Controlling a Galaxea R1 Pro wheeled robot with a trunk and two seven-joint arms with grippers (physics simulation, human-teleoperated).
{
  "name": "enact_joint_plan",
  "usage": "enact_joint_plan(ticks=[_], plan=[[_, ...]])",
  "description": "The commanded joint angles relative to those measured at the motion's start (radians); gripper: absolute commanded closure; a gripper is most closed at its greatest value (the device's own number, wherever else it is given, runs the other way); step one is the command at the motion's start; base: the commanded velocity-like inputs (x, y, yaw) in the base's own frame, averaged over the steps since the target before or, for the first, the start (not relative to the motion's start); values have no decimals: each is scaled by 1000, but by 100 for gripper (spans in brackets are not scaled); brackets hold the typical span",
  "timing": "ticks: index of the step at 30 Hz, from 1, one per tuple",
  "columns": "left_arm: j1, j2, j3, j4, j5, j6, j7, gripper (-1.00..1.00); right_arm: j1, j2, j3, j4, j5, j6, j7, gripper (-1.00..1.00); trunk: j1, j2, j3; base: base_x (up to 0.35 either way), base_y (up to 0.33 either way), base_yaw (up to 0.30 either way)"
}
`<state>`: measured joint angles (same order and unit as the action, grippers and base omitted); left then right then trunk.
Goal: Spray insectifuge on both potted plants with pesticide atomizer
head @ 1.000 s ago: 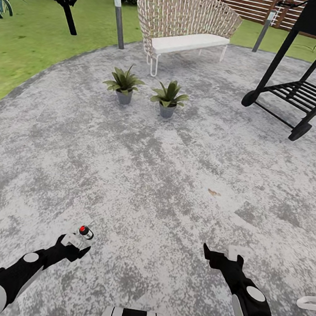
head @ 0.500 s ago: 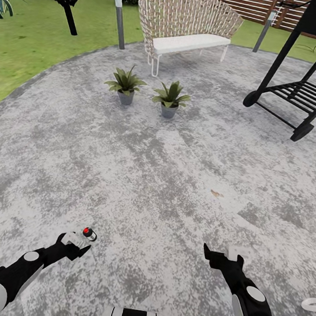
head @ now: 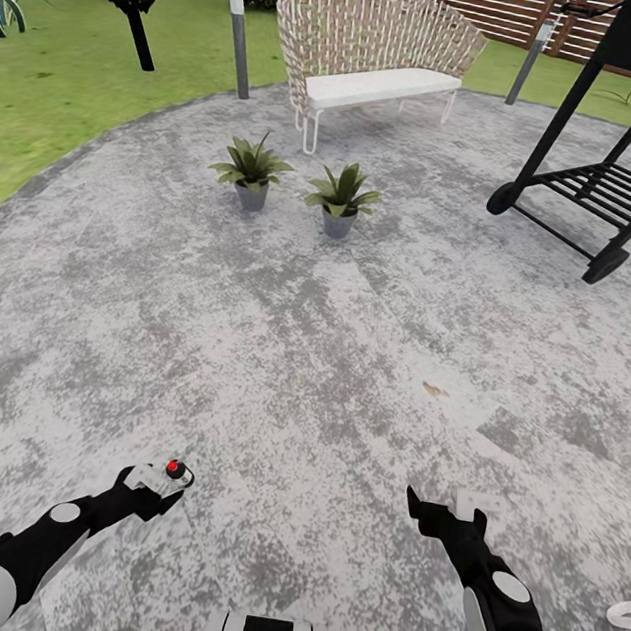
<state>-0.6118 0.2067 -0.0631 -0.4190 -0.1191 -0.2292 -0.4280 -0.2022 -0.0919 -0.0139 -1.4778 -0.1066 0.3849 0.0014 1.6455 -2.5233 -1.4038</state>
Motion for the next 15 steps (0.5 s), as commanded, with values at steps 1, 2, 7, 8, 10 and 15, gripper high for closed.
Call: enact_joint_plan(ticks=[1, 2, 7, 8, 10, 15], plan=[[0, 0, -3, 0, -11, -8, 3, -100, 0, 0, -1, -1, -10, 5, 0, -100, 0, 0, -1, 95, 0, 0], [-1, -1, -3, 0, -10, -8, 3, -100, 0, 0, -1, -1, -10, 5, 0, -100, 0, 0, -1, 66, 0, 0], [0, -4, -3, 0, -11, -8, 3, -100, 0, -2, -1, -1, -8, 4, 1, -100, 0, 0, -1, 17, 0, 0], [0, -4, -3, 0, -11, -7, 3, -100, 0, -3, -1, -1, -8, 4, 1, -100, 0, 0, -1, 4, 0, 0], [0, -4, -3, 0, -11, -7, 3, -100, 0, -3, -1, -1, -8, 4, 2, -100, 0, 0, -1, 2, 0, 0], [-1, -4, -3, 0, -12, -7, 3, -100, 0, -3, -2, -2, -7, 5, 2, -100, 0, 0, -1, 42, 0, 0]])
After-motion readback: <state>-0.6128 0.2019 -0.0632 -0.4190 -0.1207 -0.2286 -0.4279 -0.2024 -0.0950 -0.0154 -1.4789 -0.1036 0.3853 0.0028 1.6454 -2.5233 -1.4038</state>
